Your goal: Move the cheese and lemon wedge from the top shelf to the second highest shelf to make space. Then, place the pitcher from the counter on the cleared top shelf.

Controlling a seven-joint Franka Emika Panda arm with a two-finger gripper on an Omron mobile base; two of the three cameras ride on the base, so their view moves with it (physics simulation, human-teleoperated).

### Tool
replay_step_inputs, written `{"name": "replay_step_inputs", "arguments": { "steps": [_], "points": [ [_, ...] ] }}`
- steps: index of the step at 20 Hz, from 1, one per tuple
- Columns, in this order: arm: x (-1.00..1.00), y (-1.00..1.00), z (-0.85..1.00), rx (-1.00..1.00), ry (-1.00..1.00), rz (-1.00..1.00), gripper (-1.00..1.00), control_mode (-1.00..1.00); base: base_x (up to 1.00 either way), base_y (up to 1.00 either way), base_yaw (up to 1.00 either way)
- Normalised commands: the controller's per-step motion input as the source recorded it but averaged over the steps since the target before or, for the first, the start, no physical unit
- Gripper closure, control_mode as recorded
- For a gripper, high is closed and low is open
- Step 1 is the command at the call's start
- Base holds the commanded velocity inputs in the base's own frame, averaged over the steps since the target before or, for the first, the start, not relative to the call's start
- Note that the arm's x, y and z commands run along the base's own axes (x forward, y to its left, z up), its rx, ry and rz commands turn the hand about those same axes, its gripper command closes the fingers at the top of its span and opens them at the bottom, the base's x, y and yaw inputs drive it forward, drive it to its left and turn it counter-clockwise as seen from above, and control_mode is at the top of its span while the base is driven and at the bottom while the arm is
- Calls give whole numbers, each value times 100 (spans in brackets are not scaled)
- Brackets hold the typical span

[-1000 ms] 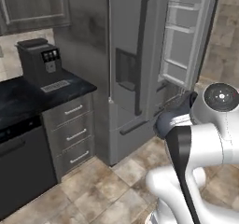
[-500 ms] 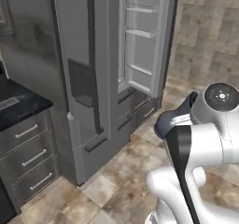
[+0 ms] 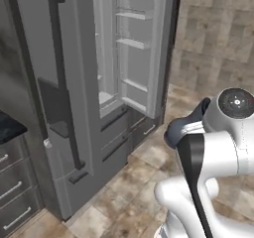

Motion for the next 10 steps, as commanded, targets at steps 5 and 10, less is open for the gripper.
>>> {"name": "replay_step_inputs", "arguments": {
  "steps": [5, 10],
  "points": [
    [0, 0, 0, 0, 0, 0, 100, 100, 81, -24, 31],
    [0, 0, 0, 0, 0, 0, 100, 100, 70, -25, 40]
  ]
}}
